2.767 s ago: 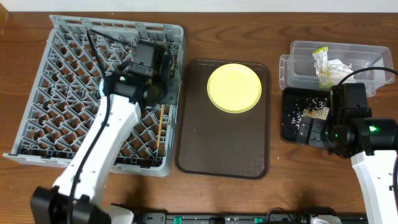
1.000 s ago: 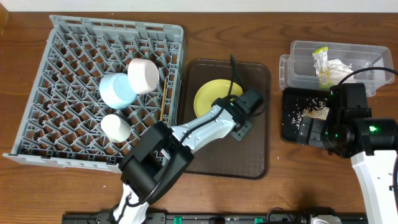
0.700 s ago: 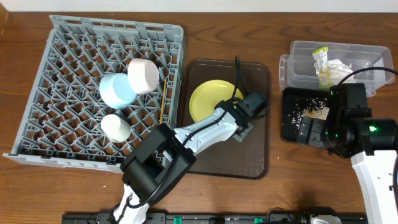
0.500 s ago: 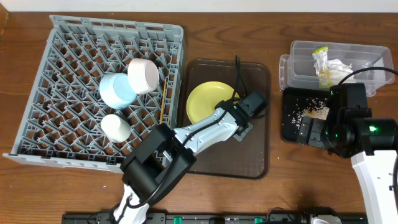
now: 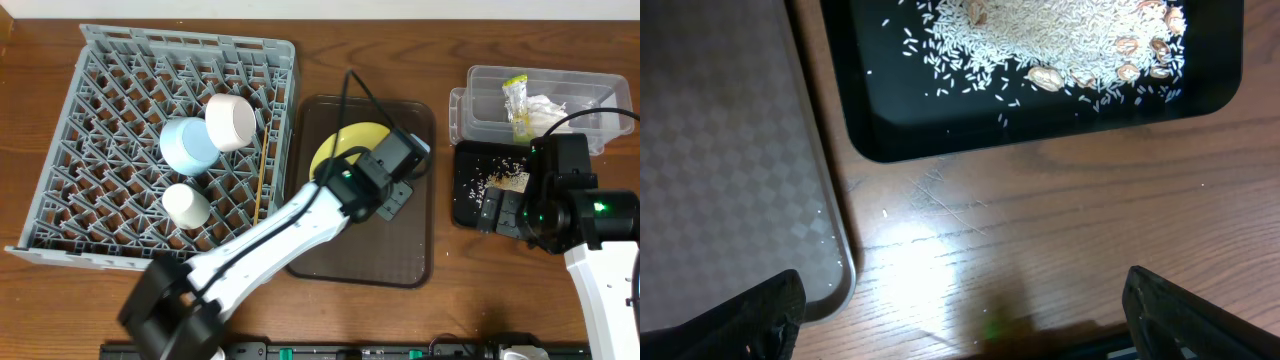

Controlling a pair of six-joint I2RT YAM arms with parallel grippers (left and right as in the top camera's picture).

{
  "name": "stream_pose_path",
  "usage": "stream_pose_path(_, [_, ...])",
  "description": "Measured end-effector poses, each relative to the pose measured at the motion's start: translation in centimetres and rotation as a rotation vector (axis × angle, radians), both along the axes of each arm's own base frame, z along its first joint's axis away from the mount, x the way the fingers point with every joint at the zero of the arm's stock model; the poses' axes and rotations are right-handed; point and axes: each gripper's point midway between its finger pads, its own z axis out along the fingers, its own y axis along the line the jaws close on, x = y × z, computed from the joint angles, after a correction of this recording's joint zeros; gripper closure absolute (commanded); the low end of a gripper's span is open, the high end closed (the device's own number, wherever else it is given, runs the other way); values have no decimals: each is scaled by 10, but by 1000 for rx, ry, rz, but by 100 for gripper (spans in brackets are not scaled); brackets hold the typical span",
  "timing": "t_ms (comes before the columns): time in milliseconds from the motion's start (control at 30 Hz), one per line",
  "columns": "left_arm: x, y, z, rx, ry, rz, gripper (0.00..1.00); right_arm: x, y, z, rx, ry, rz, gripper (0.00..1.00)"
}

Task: Sort waste into correct bins and load items into the dishwasher
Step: 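Carry the yellow plate into the rack and stand it upright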

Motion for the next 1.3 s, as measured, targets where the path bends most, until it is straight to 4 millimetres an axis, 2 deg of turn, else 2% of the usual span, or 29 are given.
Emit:
stream_pose_path(133, [-2, 10, 39, -70, -44, 10, 94, 0, 0, 0, 0, 0, 0, 1])
stream_pose_path(200, [3, 24, 64, -116, -80, 39, 94, 0, 0, 0, 0, 0, 0, 1])
stream_pose_path(333, [18, 61, 108, -218, -136, 135, 94, 0, 0, 0, 0, 0, 0, 1])
stream_pose_path(367, [24, 76, 122, -267, -141, 162, 94, 0, 0, 0, 0, 0, 0, 1])
stream_pose_path(467, [34, 101, 136, -360, -111, 196, 94, 0, 0, 0, 0, 0, 0, 1])
stream_pose_path(567, [49, 128, 138, -491, -10, 254, 94, 0, 0, 0, 0, 0, 0, 1])
stream_pose_path(667, [58, 148, 140, -612, 82, 278, 94, 0, 0, 0, 0, 0, 0, 1])
stream_pose_path(700, [64, 159, 138, -666, 129, 291, 94, 0, 0, 0, 0, 0, 0, 1])
stream_pose_path(767, [70, 166, 131, -716, 186, 295, 94, 0, 0, 0, 0, 0, 0, 1])
stream_pose_path(1067, [100, 190, 72, -818, 425, 383, 94, 0, 0, 0, 0, 0, 0, 1])
stream_pose_path(1133, [103, 193, 65, -824, 442, 396, 83, 0, 0, 0, 0, 0, 0, 1])
stream_pose_path(1167, [104, 195, 63, -826, 446, 402, 67, 0, 0, 0, 0, 0, 0, 1])
stream_pose_path(1233, [107, 199, 61, -830, 441, 409, 61, 0, 0, 0, 0, 0, 0, 1])
stream_pose_path(1267, [109, 202, 62, -834, 434, 413, 48, 0, 0, 0, 0, 0, 0, 1])
stream_pose_path(1300, [112, 206, 64, -841, 420, 414, 47, 0, 0, 0, 0, 0, 0, 1])
